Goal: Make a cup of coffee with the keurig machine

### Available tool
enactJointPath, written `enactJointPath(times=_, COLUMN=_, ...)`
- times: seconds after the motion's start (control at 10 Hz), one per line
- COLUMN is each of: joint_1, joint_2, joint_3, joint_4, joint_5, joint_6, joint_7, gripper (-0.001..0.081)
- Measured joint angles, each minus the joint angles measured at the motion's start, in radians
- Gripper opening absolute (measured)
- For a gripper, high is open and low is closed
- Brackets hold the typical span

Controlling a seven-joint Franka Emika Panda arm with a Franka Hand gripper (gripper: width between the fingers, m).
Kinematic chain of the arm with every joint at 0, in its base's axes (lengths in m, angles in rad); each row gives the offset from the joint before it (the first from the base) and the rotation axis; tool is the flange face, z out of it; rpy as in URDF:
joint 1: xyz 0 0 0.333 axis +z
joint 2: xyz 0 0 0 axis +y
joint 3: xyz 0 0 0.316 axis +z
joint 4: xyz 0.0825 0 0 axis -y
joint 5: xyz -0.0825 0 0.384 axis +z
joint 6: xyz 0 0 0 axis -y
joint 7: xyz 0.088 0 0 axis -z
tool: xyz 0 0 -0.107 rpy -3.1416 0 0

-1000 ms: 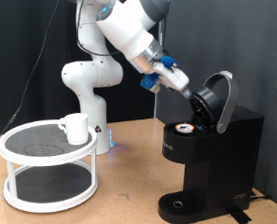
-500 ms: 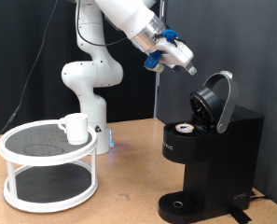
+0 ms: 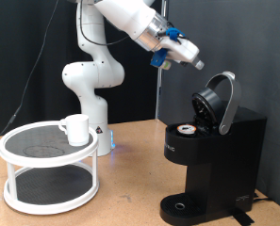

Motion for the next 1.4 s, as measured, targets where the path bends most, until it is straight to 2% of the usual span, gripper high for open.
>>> enactJointPath(times=0.2, joint_1=0.015, joint_2=0.000, joint_3=0.026, joint_4=0.032, joint_5=0.007, joint_6=-0.014, joint_7=0.013, gripper=0.0734)
enactJointPath(times=0.4, joint_1=0.027, joint_2=-0.001, joint_3=0.080, joint_4=0.057, joint_5=-0.018, joint_6=0.002, joint_7=0.067, gripper=0.0734)
enactJointPath(times=1.0, joint_1=0.050, joint_2=0.010, joint_3=0.244, joint_4=0.078, joint_5=-0.097, joint_6=0.161, joint_7=0.244, gripper=0.0734)
enactJointPath(times=1.3, joint_1=0.050, joint_2=0.039, joint_3=0.279, joint_4=0.081, joint_5=-0.128, joint_6=0.207, joint_7=0.279, gripper=0.0734)
enactJointPath(times=1.4, joint_1=0.050, joint_2=0.050, joint_3=0.284, joint_4=0.084, joint_5=-0.132, joint_6=0.216, joint_7=0.281, gripper=0.0688)
